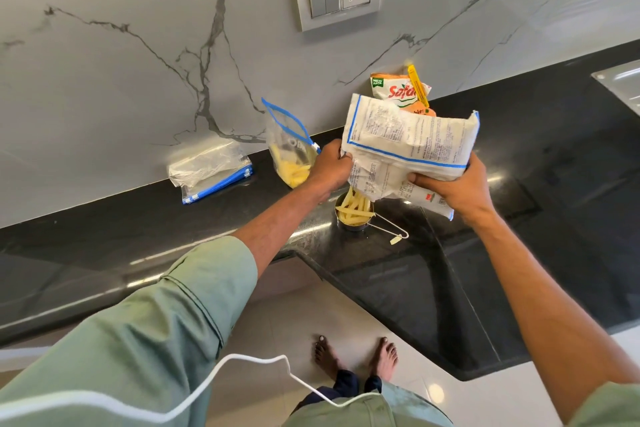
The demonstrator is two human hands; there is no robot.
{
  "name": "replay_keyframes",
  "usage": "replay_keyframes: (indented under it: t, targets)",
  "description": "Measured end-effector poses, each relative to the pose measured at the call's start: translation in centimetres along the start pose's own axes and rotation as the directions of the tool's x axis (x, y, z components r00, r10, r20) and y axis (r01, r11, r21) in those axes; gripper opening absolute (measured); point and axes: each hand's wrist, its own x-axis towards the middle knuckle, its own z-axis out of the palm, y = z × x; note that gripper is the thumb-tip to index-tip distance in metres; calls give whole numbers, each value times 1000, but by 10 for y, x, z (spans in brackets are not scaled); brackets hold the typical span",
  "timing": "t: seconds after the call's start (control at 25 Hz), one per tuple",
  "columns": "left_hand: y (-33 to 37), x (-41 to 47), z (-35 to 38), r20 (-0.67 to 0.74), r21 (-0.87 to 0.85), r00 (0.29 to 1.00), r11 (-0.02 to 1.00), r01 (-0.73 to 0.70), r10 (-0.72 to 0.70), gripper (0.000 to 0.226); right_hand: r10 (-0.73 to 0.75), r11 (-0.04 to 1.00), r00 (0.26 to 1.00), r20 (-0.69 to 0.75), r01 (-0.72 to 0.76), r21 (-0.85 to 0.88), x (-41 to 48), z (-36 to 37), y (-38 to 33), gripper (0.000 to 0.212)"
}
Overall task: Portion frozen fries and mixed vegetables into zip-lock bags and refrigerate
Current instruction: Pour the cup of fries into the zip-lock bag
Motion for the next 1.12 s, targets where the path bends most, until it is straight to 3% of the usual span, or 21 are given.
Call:
replay_keyframes:
  t: [0.2, 0.36, 0.52, 0.64, 0.8, 0.96, 1.12]
  targets:
    - [21, 6, 12, 55, -52, 999, 999, 3, 0, 28, 198, 947, 979, 45, -203, 249, -2, -11, 22, 65]
    - [34, 12, 14, 66, 30, 997, 999, -36, 34, 36, 356, 790, 921, 157, -386, 476, -6, -8, 28, 69]
    - [45, 19, 7, 22, 87, 999, 995, -47, 45, 35, 468, 647, 842, 270, -534, 544, -4, 4, 20, 49]
    - [56, 26, -2, -23, -75, 1000, 997, -3, 1, 21, 505, 508, 783, 365, -611, 607, 4, 12, 9, 54]
    - [89, 29, -13, -107, -358, 993, 933, 16, -58, 16, 428, 371, 774, 466, -621, 691, 20, 22, -17, 58]
    - [114, 35, -14, -148, -476, 986, 879, -4, -76, 16, 570, 473, 701, 429, -707, 526, 42, 30, -19, 72]
    - [123, 54, -2, -167, -425, 983, 905, -6, -72, 27, 662, 674, 746, 63, -631, 385, 48, 49, 1, 52]
